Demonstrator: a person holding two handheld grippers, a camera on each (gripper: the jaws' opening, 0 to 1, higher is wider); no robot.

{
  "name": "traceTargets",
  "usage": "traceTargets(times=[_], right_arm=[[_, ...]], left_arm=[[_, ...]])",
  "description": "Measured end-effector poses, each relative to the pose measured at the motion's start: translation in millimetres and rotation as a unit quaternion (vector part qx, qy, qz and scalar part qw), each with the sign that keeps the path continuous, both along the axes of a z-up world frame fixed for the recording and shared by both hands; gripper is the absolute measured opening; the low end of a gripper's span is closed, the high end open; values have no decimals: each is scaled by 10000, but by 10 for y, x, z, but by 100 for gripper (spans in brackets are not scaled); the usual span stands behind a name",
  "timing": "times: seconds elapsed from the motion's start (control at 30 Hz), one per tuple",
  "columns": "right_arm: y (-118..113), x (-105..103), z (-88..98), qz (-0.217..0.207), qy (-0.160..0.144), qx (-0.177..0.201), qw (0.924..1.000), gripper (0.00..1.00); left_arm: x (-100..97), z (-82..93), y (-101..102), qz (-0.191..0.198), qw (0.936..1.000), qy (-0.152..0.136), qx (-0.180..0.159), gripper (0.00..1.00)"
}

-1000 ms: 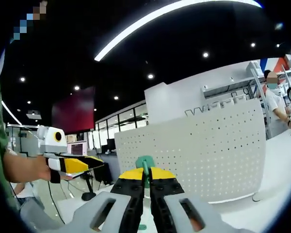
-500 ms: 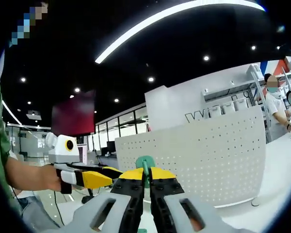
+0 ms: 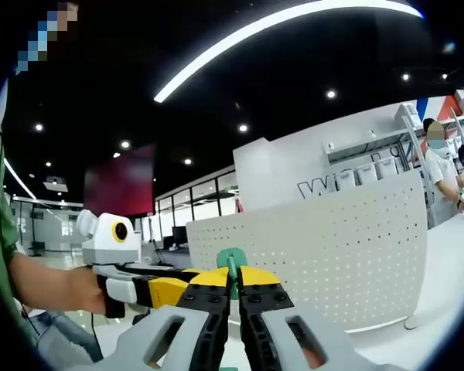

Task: Insert the hook assembly into the mounting plate slot until the hook locks in place.

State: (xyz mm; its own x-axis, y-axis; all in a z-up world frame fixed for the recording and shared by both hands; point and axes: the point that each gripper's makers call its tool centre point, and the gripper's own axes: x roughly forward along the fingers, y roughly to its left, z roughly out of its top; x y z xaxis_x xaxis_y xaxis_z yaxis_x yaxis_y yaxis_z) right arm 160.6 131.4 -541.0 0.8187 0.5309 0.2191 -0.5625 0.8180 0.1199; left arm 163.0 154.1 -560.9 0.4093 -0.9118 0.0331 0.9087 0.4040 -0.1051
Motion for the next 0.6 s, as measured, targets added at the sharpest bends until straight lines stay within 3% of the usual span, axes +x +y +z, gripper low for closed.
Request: traceTargets(times=[0.6], right_arm=[[44,0,15,42,-3,59,10000,2]], left_arm=[[-1,10,-129,-68,9998,-178,77,16]])
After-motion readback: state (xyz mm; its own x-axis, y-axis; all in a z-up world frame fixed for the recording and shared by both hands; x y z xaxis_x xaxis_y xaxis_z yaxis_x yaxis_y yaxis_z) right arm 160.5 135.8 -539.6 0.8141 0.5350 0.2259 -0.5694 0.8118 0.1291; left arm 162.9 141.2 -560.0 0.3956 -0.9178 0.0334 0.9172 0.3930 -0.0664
